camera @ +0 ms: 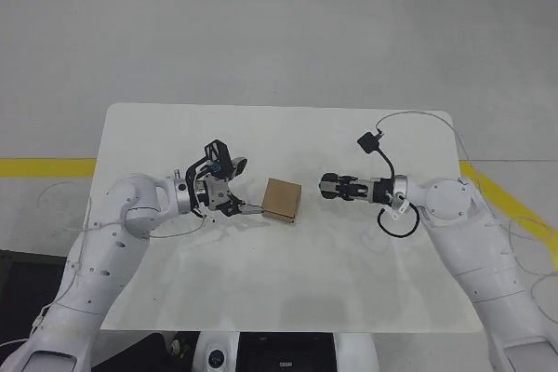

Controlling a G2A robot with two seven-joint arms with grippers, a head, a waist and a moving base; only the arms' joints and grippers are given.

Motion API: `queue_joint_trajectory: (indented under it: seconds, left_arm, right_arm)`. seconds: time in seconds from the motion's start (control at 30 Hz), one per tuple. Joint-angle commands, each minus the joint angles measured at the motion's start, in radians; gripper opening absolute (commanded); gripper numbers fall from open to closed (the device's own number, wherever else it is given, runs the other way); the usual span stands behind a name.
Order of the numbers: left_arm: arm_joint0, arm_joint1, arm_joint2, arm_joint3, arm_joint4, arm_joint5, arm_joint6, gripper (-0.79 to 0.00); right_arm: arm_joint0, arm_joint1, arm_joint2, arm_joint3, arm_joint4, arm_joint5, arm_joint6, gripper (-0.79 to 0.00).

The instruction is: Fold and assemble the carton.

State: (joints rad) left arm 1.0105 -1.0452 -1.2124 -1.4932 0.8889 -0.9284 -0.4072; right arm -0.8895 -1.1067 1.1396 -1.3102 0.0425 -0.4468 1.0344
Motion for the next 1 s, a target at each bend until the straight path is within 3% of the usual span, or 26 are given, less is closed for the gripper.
queue_joint_trajectory:
  seconds: [0.0, 0.27, 0.4, 0.67, 0.97]
  left_arm:
    - [-0.002, 0.003, -0.015, -0.011, -0.031, 0.039, -0.016, 0.0]
    - [-0.023, 0.002, -0.016, -0.015, -0.068, 0.136, -0.036, 0.0]
    - [-0.039, 0.002, -0.024, 0.003, -0.075, 0.176, -0.041, 0.0]
    - [-0.075, 0.01, -0.068, 0.035, -0.049, 0.216, -0.045, 0.0]
    - [-0.117, 0.017, -0.105, 0.062, -0.054, 0.234, -0.037, 0.0]
  right_arm:
    - [-0.009, 0.005, 0.021, -0.003, -0.018, -0.033, -0.035, 0.0]
    - [-0.034, 0.019, 0.096, -0.022, -0.15, -0.198, -0.216, 0.0]
    - [-0.048, 0.027, 0.144, -0.045, -0.26, -0.234, -0.334, 0.0]
    - [-0.053, 0.038, 0.199, -0.105, -0.457, -0.198, -0.463, 0.0]
    - [-0.061, 0.05, 0.235, -0.152, -0.586, -0.099, -0.483, 0.0]
